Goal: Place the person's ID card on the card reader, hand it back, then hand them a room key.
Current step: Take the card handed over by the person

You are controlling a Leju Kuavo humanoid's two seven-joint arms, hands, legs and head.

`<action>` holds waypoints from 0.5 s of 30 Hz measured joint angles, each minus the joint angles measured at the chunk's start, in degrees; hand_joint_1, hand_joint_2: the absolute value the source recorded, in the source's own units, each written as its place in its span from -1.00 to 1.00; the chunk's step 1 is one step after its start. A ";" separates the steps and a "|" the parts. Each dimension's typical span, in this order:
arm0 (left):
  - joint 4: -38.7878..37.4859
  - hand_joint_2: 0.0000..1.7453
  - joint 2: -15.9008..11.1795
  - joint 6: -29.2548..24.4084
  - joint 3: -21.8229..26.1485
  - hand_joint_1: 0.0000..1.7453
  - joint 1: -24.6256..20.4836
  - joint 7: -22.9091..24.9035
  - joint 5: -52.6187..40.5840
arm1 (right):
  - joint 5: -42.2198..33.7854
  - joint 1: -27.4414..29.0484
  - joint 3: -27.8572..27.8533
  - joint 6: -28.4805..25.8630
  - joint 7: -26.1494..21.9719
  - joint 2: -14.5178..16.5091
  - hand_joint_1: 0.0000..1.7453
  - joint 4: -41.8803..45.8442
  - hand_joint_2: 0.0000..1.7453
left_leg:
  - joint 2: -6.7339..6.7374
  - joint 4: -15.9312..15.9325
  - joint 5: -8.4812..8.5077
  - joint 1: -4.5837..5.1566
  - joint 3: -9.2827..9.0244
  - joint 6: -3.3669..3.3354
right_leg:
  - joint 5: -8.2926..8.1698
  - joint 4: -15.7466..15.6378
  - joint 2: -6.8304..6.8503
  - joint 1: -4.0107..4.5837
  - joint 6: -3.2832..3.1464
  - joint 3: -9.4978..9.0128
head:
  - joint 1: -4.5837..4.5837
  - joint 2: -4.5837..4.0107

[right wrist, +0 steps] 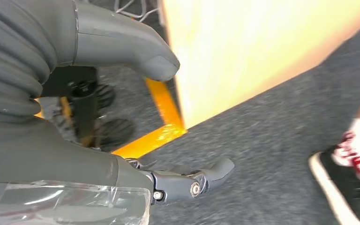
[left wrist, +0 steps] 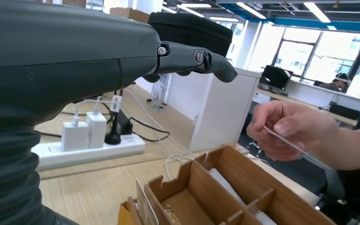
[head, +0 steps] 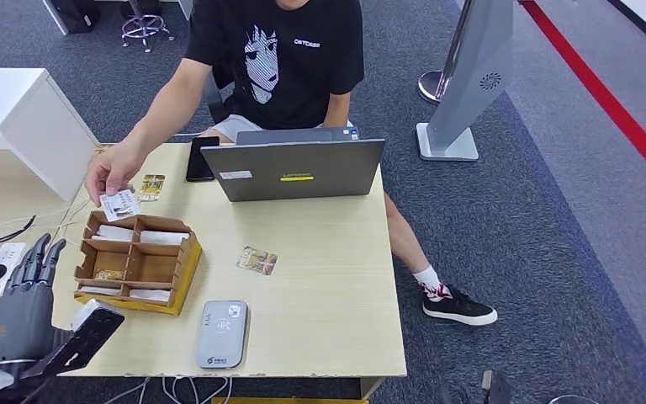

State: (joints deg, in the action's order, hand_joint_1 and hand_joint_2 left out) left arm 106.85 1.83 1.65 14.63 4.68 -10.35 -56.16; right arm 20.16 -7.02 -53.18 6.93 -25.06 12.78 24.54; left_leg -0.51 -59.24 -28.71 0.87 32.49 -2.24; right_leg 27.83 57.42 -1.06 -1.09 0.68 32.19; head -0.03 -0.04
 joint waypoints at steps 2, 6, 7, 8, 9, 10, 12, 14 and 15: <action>0.05 1.00 -0.66 -0.44 -0.52 -1.00 -0.20 0.87 -3.11 | 0.33 -0.35 0.58 0.24 -0.69 0.50 -1.00 0.53 1.00 | 0.00 0.00 0.00 0.00 0.00 0.00 | 0.00 0.00 0.00 0.00 0.00 0.01 | 0.00 0.00; -0.31 1.00 -1.97 -1.44 -1.89 -1.00 -1.26 1.75 -7.85 | 1.99 -1.26 2.51 -1.08 -0.26 0.73 -1.00 0.61 1.00 | 0.00 0.00 0.02 0.00 0.00 0.00 | -0.01 0.00 -0.01 0.00 0.00 0.01 | -0.01 0.00; -0.45 1.00 -2.21 -1.64 -2.20 -1.00 -1.48 1.92 -8.70 | 2.27 -1.42 2.89 -1.43 -0.07 0.73 -1.00 0.60 1.00 | 0.01 0.00 0.02 0.00 0.00 0.00 | -0.01 0.00 -0.01 0.00 0.00 0.01 | -0.01 0.00; -0.61 1.00 -2.40 -1.89 -2.46 -1.00 -1.67 2.15 -9.61 | 2.57 -1.52 3.28 -1.80 0.14 0.73 -1.00 0.60 1.00 | 0.01 0.00 0.02 0.00 0.00 0.00 | -0.01 0.00 -0.02 0.00 0.00 0.01 | -0.01 0.00; -0.85 1.00 -2.61 -2.10 -2.78 -1.00 -1.90 2.30 -10.41 | 2.82 -1.58 3.64 -2.13 0.38 0.73 -1.00 0.59 1.00 | 0.00 -0.01 0.02 0.00 0.00 0.00 | -0.01 0.00 -0.01 0.00 0.00 0.01 | -0.02 0.00; -1.19 1.00 -2.88 -2.37 -3.17 -1.00 -2.22 2.52 -11.37 | 3.05 -1.66 4.03 -2.48 0.64 0.73 -1.00 0.57 1.00 | -0.01 -0.01 0.02 0.00 0.00 0.00 | -0.01 0.00 -0.01 0.00 0.00 0.01 | -0.01 0.00; -2.16 1.00 -3.54 -3.09 -4.22 -1.00 -3.16 3.12 -13.79 | 3.73 -1.90 5.15 -3.44 1.17 0.73 -1.00 0.53 1.00 | -0.01 -0.01 0.02 0.00 0.01 0.00 | -0.01 0.00 -0.01 0.00 0.00 0.01 | -0.01 0.00; -3.06 1.00 -4.10 -3.93 -5.28 -1.00 -3.95 3.87 -16.39 | 4.49 -2.14 6.28 -4.52 1.53 0.73 -1.00 0.51 1.00 | 0.01 -0.01 0.02 0.00 0.00 0.00 | -0.01 0.01 -0.02 0.00 0.00 0.01 | -0.01 0.00; -3.35 1.00 -4.25 -4.27 -5.63 -1.00 -4.16 4.16 -17.42 | 4.75 -2.21 6.65 -4.94 1.61 0.73 -1.00 0.51 1.00 | 0.01 -0.01 0.02 0.00 0.00 0.00 | -0.02 0.01 -0.02 0.00 0.00 0.01 | 0.00 0.00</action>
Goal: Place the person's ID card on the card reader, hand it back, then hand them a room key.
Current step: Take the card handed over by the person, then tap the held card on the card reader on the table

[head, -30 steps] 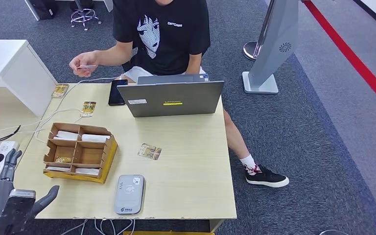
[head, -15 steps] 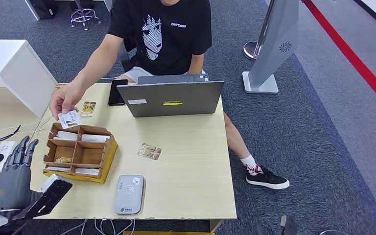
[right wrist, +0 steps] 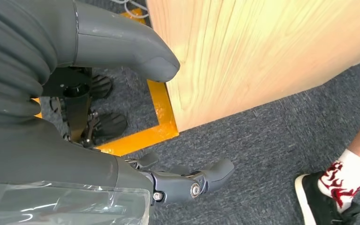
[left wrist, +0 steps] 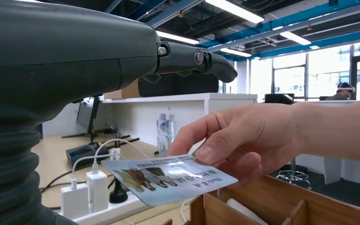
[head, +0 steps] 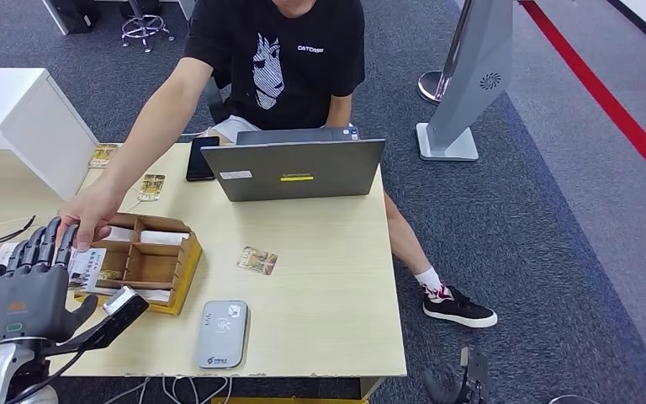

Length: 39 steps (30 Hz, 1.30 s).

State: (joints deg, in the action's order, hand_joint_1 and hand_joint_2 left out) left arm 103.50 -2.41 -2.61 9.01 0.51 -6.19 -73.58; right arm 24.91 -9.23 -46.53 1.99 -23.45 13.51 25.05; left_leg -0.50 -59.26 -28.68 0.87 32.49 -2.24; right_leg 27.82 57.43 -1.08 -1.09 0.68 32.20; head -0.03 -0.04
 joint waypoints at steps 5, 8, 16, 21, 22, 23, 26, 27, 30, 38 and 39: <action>-1.18 1.00 -0.71 -1.31 -1.65 -1.00 -0.97 1.37 -4.44 | 1.09 -0.21 1.69 -1.92 0.04 0.00 -1.00 -0.02 1.00 | -0.03 0.00 0.00 0.00 0.02 0.00 | 0.00 0.00 0.01 0.00 0.00 0.02 | -0.01 0.00; -1.68 1.00 -0.93 -1.66 -2.31 -1.00 -1.30 1.74 -5.45 | 1.32 -0.30 2.38 -2.33 0.04 0.00 -1.00 -0.03 1.00 | -0.02 0.00 0.00 0.00 0.01 0.00 | 0.00 0.00 0.00 0.00 0.00 0.02 | -0.01 0.00; -2.55 1.00 -1.30 -1.72 -3.09 -1.00 -1.68 1.92 -5.66 | 1.32 -0.36 2.80 -2.52 0.04 0.00 -1.00 -0.09 1.00 | -0.03 0.00 0.00 0.00 0.01 0.00 | 0.00 0.00 0.00 0.00 0.00 0.02 | -0.01 0.00; -2.83 1.00 -1.32 -1.96 -3.20 -1.00 -1.80 1.96 -6.16 | 1.62 -0.36 2.90 -2.99 -0.06 0.00 -1.00 -0.09 1.00 | -0.03 0.00 0.00 0.00 0.01 0.00 | 0.00 0.00 0.00 0.00 0.00 0.02 | -0.01 0.00; -2.86 1.00 -1.32 -2.13 -3.28 -1.00 -1.86 1.98 -6.48 | 1.81 -0.36 3.03 -3.22 -0.13 0.00 -1.00 -0.09 1.00 | -0.03 0.00 0.00 0.00 0.01 0.00 | 0.00 0.00 0.00 0.00 0.00 0.02 | -0.01 0.00; -2.87 1.00 -1.31 -2.33 -3.43 -1.00 -1.96 2.00 -6.79 | 1.95 -0.36 3.21 -3.40 -0.21 0.00 -1.00 -0.09 1.00 | -0.03 0.00 0.00 0.00 0.01 0.00 | 0.00 0.00 0.00 0.00 0.00 0.02 | -0.01 0.00; -2.84 1.00 -1.28 -3.19 -4.09 0.16 -2.42 2.01 -7.26 | 1.46 -0.37 3.68 -3.19 -0.51 0.00 -1.00 -0.12 1.00 | -0.03 0.00 0.00 0.00 0.01 0.00 | 0.00 0.00 0.00 0.00 0.00 0.02 | -0.01 0.00; -2.83 1.00 -1.26 -3.49 -4.28 0.66 -2.58 2.00 -7.26 | 1.08 -0.36 3.73 -2.92 -0.64 -0.01 -1.00 -0.16 1.00 | -0.03 0.00 0.00 0.00 0.01 0.00 | 0.00 0.00 0.01 0.00 0.00 0.02 | -0.01 0.00; -2.75 1.00 -1.19 -4.22 -4.67 1.00 -2.88 1.94 -7.24 | 0.23 -0.36 3.80 -2.19 -1.12 -0.02 -1.00 -0.36 1.00 | -0.02 0.00 0.00 0.00 0.01 0.00 | 0.00 0.00 0.00 0.00 0.00 0.02 | -0.01 0.00; -2.25 1.00 -1.18 -5.11 -5.08 1.00 -2.83 1.30 -7.02 | -0.60 -0.34 3.85 -1.53 -1.83 -0.04 -1.00 -0.64 1.00 | -0.03 0.00 0.00 0.00 0.02 0.00 | 0.00 0.01 0.00 0.00 0.00 0.02 | -0.01 0.00; -2.14 1.00 -1.18 -5.18 -5.10 1.00 -2.78 1.25 -6.99 | -0.73 -0.34 3.86 -1.43 -1.91 -0.04 -1.00 -0.67 1.00 | -0.03 0.00 0.00 0.00 0.02 0.00 | 0.00 0.01 0.00 0.00 0.00 0.02 | -0.01 0.00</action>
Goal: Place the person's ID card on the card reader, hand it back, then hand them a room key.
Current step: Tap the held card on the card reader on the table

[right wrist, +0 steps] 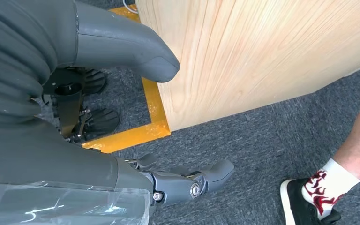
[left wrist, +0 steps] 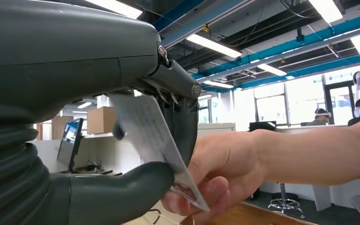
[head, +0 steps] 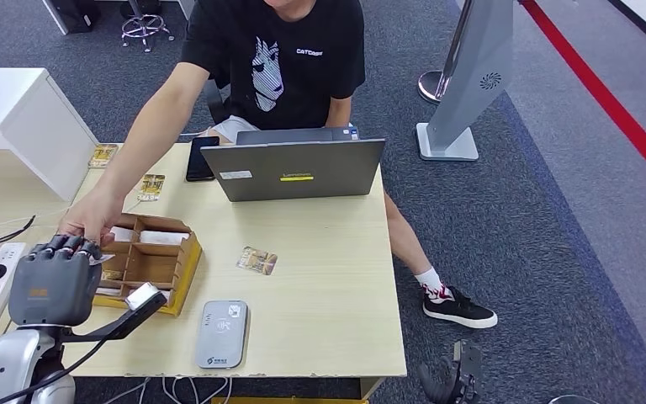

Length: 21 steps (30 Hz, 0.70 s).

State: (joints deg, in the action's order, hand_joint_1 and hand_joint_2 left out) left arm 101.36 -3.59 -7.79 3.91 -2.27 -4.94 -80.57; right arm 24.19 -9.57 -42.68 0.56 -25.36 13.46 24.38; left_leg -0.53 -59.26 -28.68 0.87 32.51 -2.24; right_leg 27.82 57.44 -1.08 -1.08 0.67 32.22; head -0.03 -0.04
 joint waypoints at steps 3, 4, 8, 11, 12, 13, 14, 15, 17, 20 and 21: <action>0.28 1.00 0.01 -0.17 -0.07 1.00 0.07 -0.10 0.09 | -0.20 0.00 0.02 0.19 -0.08 -0.02 -1.00 -0.07 1.00 | 0.00 0.00 0.00 0.00 0.00 0.00 | 0.00 0.00 0.00 0.00 0.00 0.00 | 0.01 0.00; 0.31 1.00 0.01 -0.22 -0.08 1.00 0.07 -0.11 0.10 | -0.21 0.01 0.02 0.23 -0.08 -0.02 -1.00 -0.09 1.00 | 0.00 0.00 0.00 0.00 0.00 0.00 | 0.00 0.00 0.00 0.00 0.00 0.00 | 0.00 0.00; 0.46 1.00 0.01 -0.32 -0.14 1.00 0.16 -0.27 0.18 | -0.38 0.02 0.03 0.35 -0.14 -0.02 -1.00 -0.16 1.00 | 0.00 0.00 0.00 0.00 0.00 0.00 | 0.00 0.00 0.00 0.00 0.00 0.00 | 0.00 0.00; 0.91 1.00 0.02 -0.42 -0.36 1.00 0.37 -0.56 0.37 | -0.65 0.02 0.03 0.38 -0.25 -0.02 -1.00 -0.19 1.00 | 0.00 0.00 0.00 0.00 0.00 0.00 | 0.00 0.01 0.00 0.00 0.00 0.00 | 0.00 0.00; 1.14 1.00 0.07 -0.46 -0.50 1.00 0.51 -0.66 0.40 | -0.72 0.02 0.03 0.38 -0.26 -0.02 -1.00 -0.20 1.00 | 0.00 0.00 0.00 0.00 0.00 0.00 | 0.00 0.01 0.00 0.00 0.00 0.00 | 0.00 0.00; 1.39 1.00 0.14 -0.50 -0.68 1.00 0.68 -0.79 0.42 | -0.77 0.03 0.03 0.38 -0.27 -0.02 -1.00 -0.20 1.00 | 0.00 0.00 0.00 0.00 0.00 0.00 | 0.00 0.00 0.00 0.00 0.00 0.00 | 0.01 0.00; 1.62 1.00 0.23 -0.54 -0.81 1.00 0.87 -0.88 0.44 | -0.79 0.04 0.03 0.38 -0.27 -0.02 -1.00 -0.21 1.00 | 0.00 0.00 0.00 0.00 0.00 0.00 | 0.00 0.00 0.00 0.00 0.00 0.00 | 0.00 0.00; 1.82 1.00 0.34 -0.56 -0.92 1.00 1.03 -0.97 0.44 | -0.82 0.04 0.03 0.38 -0.27 -0.02 -1.00 -0.21 1.00 | 0.00 0.00 0.00 0.00 0.00 0.00 | 0.00 0.00 0.00 0.00 0.00 0.00 | 0.00 0.00; 2.09 1.00 0.51 -0.58 -1.03 1.00 1.26 -1.02 0.44 | -0.85 0.05 0.03 0.38 -0.27 -0.03 -1.00 -0.21 1.00 | 0.00 0.00 0.00 0.00 0.00 0.00 | 0.00 0.00 0.00 0.00 0.00 0.00 | -0.01 0.00; 2.29 1.00 0.68 -0.60 -1.21 1.00 1.40 -1.03 0.44 | -0.86 0.06 0.03 0.38 -0.31 -0.04 -1.00 -0.21 1.00 | 0.00 0.00 0.00 0.00 0.00 0.00 | 0.00 0.00 0.00 0.00 0.00 0.00 | -0.01 0.00; 2.36 1.00 0.73 -0.60 -1.31 1.00 1.45 -1.03 0.44 | -0.86 0.07 0.03 0.38 -0.33 -0.04 -1.00 -0.21 1.00 | 0.00 0.00 0.00 0.00 0.00 0.00 | 0.00 0.00 0.00 0.00 0.00 0.00 | -0.01 0.00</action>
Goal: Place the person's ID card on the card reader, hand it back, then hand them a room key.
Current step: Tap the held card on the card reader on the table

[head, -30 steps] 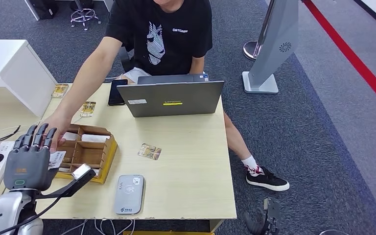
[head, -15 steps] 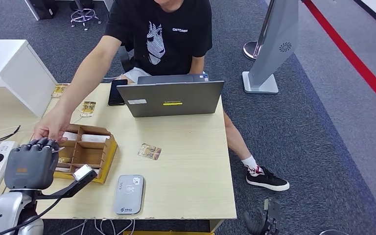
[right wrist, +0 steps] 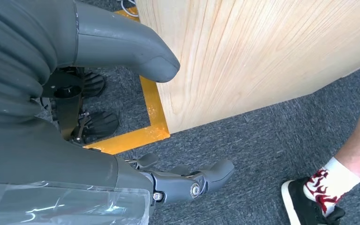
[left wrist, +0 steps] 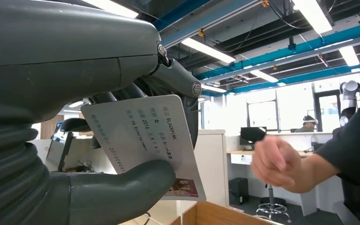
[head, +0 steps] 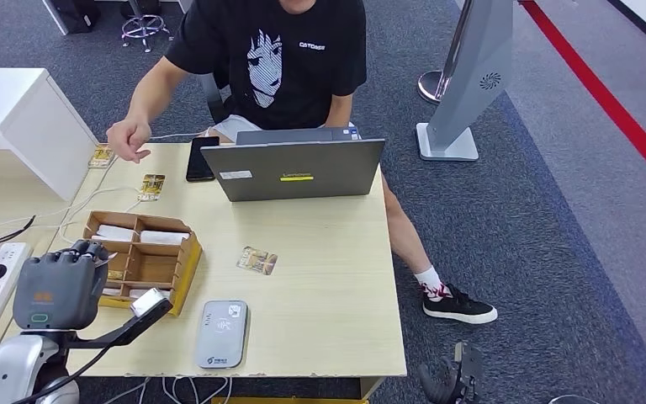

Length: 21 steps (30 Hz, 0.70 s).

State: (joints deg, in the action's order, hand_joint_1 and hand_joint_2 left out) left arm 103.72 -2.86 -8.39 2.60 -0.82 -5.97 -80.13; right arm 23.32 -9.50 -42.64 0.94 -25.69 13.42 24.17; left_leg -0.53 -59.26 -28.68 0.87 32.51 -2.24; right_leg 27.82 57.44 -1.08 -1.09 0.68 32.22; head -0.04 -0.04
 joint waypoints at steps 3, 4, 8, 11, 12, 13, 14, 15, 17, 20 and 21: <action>0.14 1.00 0.10 -0.02 -0.35 1.00 0.07 -0.01 0.00 | -0.01 0.02 0.00 0.00 -0.07 0.00 -1.00 -0.02 1.00 | 0.00 0.00 0.00 0.00 0.00 0.00 | 0.00 0.00 0.00 0.00 0.00 0.00 | 0.00 0.00; 0.15 1.00 0.10 -0.02 -0.44 1.00 0.08 -0.01 0.00 | -0.01 0.02 0.00 0.00 -0.09 0.00 -1.00 -0.02 1.00 | 0.00 0.00 0.00 0.00 0.00 0.00 | 0.00 0.00 0.00 0.00 0.00 0.00 | 0.00 0.00; 0.51 1.00 0.20 -0.38 -0.88 1.00 0.46 -0.57 -0.03 | -0.30 0.06 0.00 0.00 -0.18 0.00 -1.00 -0.02 1.00 | 0.00 0.00 0.00 0.00 0.00 0.00 | 0.00 0.01 0.00 0.00 0.00 0.00 | 0.01 0.00; 1.70 1.00 0.55 -1.21 -2.57 1.00 1.70 -1.68 -1.00 | -0.60 0.22 0.00 0.00 -0.29 -0.02 -1.00 -0.02 1.00 | -0.01 0.00 0.00 0.00 0.00 0.00 | 0.00 0.00 0.00 0.00 0.00 0.00 | 0.01 0.00; 2.08 1.00 0.62 -1.40 -3.54 1.00 2.25 -1.91 -1.77 | -0.64 0.30 0.00 0.01 -0.32 -0.03 -1.00 -0.02 1.00 | -0.01 0.00 -0.01 0.00 0.01 0.00 | 0.01 0.00 0.00 0.00 0.00 0.00 | 0.00 0.00; 2.36 1.00 0.66 -1.53 -4.70 1.00 2.79 -1.99 -2.65 | -0.68 0.38 -0.01 0.03 -0.33 -0.04 -1.00 0.00 1.00 | -0.01 0.00 -0.01 0.01 0.01 -0.01 | 0.01 -0.01 0.00 0.00 0.00 0.00 | 0.00 0.00; 2.50 1.00 0.65 -1.57 -6.08 1.00 3.31 -1.85 -3.58 | -0.73 0.47 -0.01 0.05 -0.34 -0.05 -1.00 0.03 1.00 | -0.01 0.00 -0.01 0.01 0.01 -0.01 | 0.01 -0.01 0.00 -0.01 0.00 0.00 | 0.00 0.00; 2.54 1.00 0.62 -1.59 -7.45 1.00 3.76 -1.63 -4.39 | -0.75 0.54 -0.01 0.09 -0.36 -0.07 -1.00 0.05 1.00 | -0.01 0.00 -0.01 0.02 0.02 -0.01 | 0.01 -0.02 0.00 -0.01 0.00 0.00 | 0.00 0.00; 2.43 1.00 0.55 -1.67 -10.21 1.00 4.49 -1.18 -5.44 | -0.79 0.64 -0.02 0.14 -0.39 -0.10 -1.00 0.10 1.00 | -0.01 0.00 -0.01 0.03 0.02 -0.01 | 0.01 -0.03 0.00 -0.01 0.00 0.00 | 0.00 0.00; 1.19 1.00 0.48 -1.33 -13.59 1.00 4.82 -1.03 -5.79 | -0.65 0.66 -0.02 0.17 -0.52 -0.13 -1.00 0.11 1.00 | -0.01 0.00 -0.01 0.04 0.01 -0.01 | 0.00 -0.04 0.01 -0.01 0.01 0.00 | 0.01 0.00; 0.35 1.00 0.48 -1.13 -14.62 1.00 4.81 -1.03 -5.79 | -0.56 0.66 -0.02 0.16 -0.56 -0.13 -1.00 0.11 1.00 | -0.01 0.00 -0.01 0.04 0.00 -0.01 | 0.00 -0.04 0.01 -0.01 0.01 0.00 | 0.01 0.00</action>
State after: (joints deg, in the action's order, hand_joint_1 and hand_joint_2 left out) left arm 104.07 -2.38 -9.52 -12.03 3.99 -6.99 -85.92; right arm 22.76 -8.85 -42.66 1.10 -26.26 13.29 24.28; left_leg -0.54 -59.26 -28.69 0.91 32.51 -2.25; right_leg 27.82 57.40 -1.07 -1.10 0.69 32.22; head -0.03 -0.04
